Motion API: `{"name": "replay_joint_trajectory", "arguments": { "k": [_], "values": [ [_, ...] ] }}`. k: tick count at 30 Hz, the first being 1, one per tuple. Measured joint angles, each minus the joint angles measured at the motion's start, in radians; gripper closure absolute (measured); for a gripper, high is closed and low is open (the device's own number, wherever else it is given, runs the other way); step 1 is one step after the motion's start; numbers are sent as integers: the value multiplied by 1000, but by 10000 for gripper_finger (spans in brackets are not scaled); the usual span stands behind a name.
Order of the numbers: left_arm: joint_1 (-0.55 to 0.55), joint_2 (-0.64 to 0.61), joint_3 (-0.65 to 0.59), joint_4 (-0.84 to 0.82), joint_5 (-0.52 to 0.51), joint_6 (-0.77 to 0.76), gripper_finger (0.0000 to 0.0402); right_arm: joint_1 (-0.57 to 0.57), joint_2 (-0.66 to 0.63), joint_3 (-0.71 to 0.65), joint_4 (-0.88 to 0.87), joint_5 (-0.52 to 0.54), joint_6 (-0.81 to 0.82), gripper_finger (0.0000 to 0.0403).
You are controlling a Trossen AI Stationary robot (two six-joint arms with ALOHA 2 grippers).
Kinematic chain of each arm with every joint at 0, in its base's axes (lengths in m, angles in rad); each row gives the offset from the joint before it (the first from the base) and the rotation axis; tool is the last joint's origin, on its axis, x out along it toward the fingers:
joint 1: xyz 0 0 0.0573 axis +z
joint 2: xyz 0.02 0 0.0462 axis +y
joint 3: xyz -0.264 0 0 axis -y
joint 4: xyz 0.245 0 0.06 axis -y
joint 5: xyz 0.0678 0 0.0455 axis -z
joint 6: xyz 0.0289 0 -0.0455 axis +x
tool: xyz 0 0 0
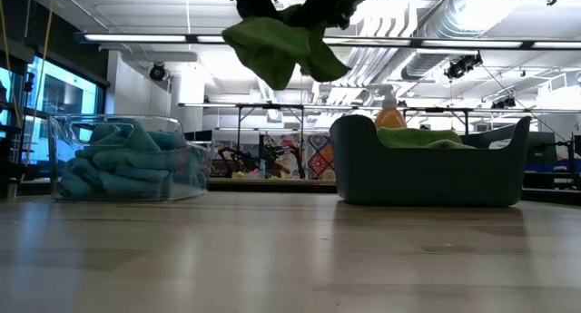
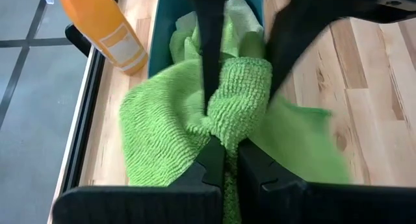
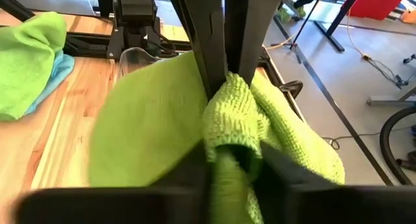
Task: Sort microfiber towel by color & place in baskets
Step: Put the green microfiber towel into the blue bin
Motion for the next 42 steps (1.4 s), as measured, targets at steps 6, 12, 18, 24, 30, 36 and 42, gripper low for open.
{"name": "replay_joint_trajectory", "arguments": {
  "k": [6,12,18,24,30,36,42],
  "values": [
    [0,0,0,0,0,0,399,0,0,0,-2,-5,17,379],
    [0,0,0,0,0,8,395,0,-1,0,-3,-9,23,394],
    [12,-15,27,-17,3,-3,340,0,-1,0,-2,-15,22,399],
    [36,-76,34,-143,-7,-30,258,-15,-13,0,-16,-16,6,401],
    [107,-183,13,-249,-21,-112,227,-58,-116,0,-155,22,56,402],
    [154,-357,-191,-29,-1,-172,225,-71,-252,0,-455,120,181,402],
    [159,-525,-474,315,0,-289,225,-71,-386,-91,-572,147,379,402]
  ]
}}
